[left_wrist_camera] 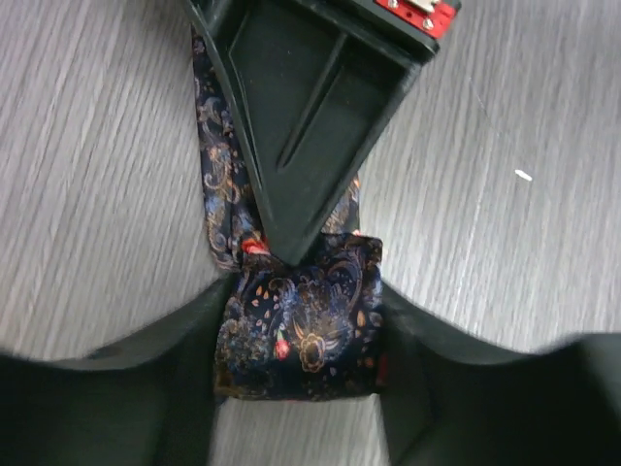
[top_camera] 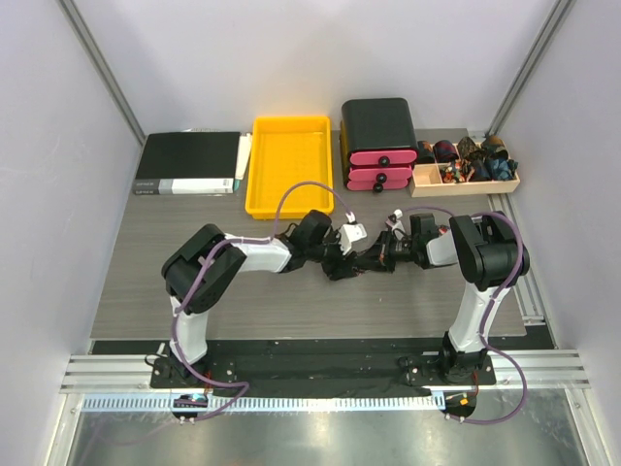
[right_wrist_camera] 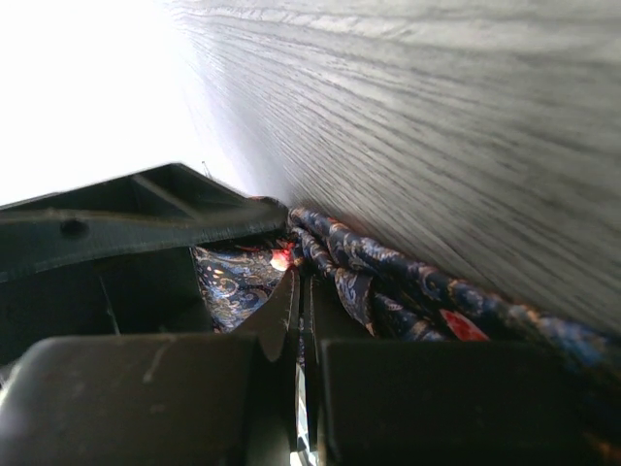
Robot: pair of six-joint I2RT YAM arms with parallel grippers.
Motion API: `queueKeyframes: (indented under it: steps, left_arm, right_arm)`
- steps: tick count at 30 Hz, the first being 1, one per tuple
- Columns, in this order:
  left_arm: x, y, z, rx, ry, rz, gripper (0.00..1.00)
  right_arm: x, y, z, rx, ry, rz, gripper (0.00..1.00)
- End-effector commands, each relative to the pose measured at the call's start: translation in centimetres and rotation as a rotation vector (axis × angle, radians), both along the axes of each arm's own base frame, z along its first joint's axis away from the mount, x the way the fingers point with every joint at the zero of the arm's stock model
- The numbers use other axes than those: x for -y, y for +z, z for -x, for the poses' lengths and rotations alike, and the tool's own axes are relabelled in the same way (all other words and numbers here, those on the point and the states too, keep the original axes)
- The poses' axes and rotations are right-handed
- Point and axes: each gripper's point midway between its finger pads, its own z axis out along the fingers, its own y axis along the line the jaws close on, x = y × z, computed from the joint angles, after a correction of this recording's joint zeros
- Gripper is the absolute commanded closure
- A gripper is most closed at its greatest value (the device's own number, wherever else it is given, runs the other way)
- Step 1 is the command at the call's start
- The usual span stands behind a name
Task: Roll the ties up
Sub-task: Roll the tie at the center of the board.
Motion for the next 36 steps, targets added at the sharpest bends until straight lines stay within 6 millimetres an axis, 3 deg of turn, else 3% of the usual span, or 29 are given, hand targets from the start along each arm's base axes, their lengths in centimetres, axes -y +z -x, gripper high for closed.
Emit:
queueKeyframes:
  steps: [1,2,5,9,11,13,16,20,27,34,36]
  left_arm:
    - [-0.6,-1.7,0.1,-0.033,-0.005,-0.131,0.54]
    - [-1.1,-2.2,0.2,-0.01,-0.042,-0.172,0.65]
    - [-3.4,-3.2,1.4,-0.03,-0.087,-0.291,0.78]
    - [-5.6,-3.7,2.6,-0.049,-0.174,-0.42,0.83]
    - [-7.2,-4.5,3.6,-0.096,-0.204,-0.498,0.86]
    - [-7.6,-4.2,3.9,-0.111,-0.242,-0.523,0.89]
    - [-7.5,-4.2,4.1,-0.115,-0.258,-0.554,0.9]
    - [-7.7,-4.1,3.3,-0.104,-0.25,-0.593,0.89]
    - [-7.3,-4.1,3.1,-0.111,-0.226,-0.616,0.81]
    - [-7.2,-4.4,3.0,-0.128,-0.177,-0.607,0.76]
    - [-7.2,-4.4,3.1,-0.126,-0.178,-0.606,0.76]
  right_arm:
    - [1.1,-2.4,-0.5,-0.002,-0.06,0.108,0.99]
    - [1.0,-1.7,-0.7,0.013,-0.058,0.096,0.99]
    - [0.8,-0.3,-1.0,0.037,-0.049,0.073,0.95]
    - [0.8,3.0,-1.8,0.082,-0.018,0.058,0.82]
    - [1.3,3.8,-1.8,0.093,-0.001,0.071,0.79]
    - [1.7,5.6,-2.6,0.142,0.01,0.069,0.78]
    - [2.9,6.0,-2.9,0.133,0.01,0.089,0.76]
    - [3.0,5.4,-1.2,0.077,0.052,0.084,0.76]
    - [1.7,5.8,0.5,0.042,0.049,-0.001,0.61]
    - [-0.6,5.7,0.7,0.067,0.045,-0.053,0.59]
    - [-1.0,4.9,1.0,0.047,0.037,-0.051,0.58]
